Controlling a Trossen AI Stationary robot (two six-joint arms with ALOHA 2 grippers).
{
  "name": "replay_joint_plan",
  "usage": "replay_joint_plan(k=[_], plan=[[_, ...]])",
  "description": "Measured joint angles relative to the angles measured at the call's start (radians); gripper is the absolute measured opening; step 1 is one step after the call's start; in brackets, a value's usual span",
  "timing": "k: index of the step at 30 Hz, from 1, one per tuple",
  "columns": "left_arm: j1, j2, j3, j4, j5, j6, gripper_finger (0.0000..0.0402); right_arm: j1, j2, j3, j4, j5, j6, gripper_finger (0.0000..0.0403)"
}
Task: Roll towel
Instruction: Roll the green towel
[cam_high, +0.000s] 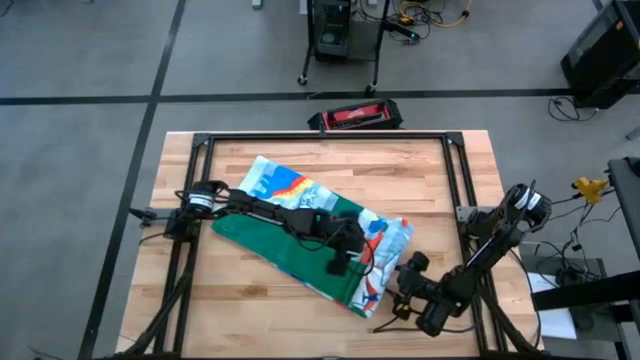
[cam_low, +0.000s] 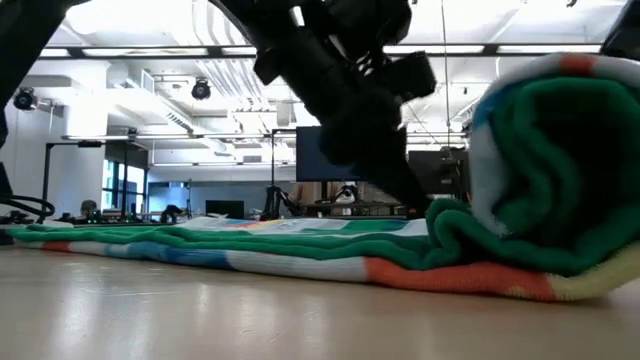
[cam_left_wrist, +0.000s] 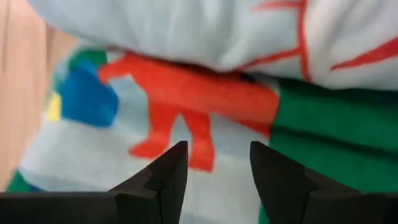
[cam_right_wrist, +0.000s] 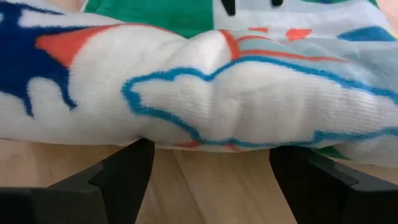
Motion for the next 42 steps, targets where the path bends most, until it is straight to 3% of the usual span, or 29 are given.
replay_joint_plan(k=[12,42], plan=[[-0.004,-0.005,-0.108,0.062,-0.039,-0.069,0.0145,-0.080,-0.001,0.048,0.000,-0.002,-0.152,0.0303],[-0.020,-0.016,-0.114,0.061,-0.041,-0.056,0.0132,-0.281,-0.019,0.178,-0.004,-0.091,-0.496,0.0296]])
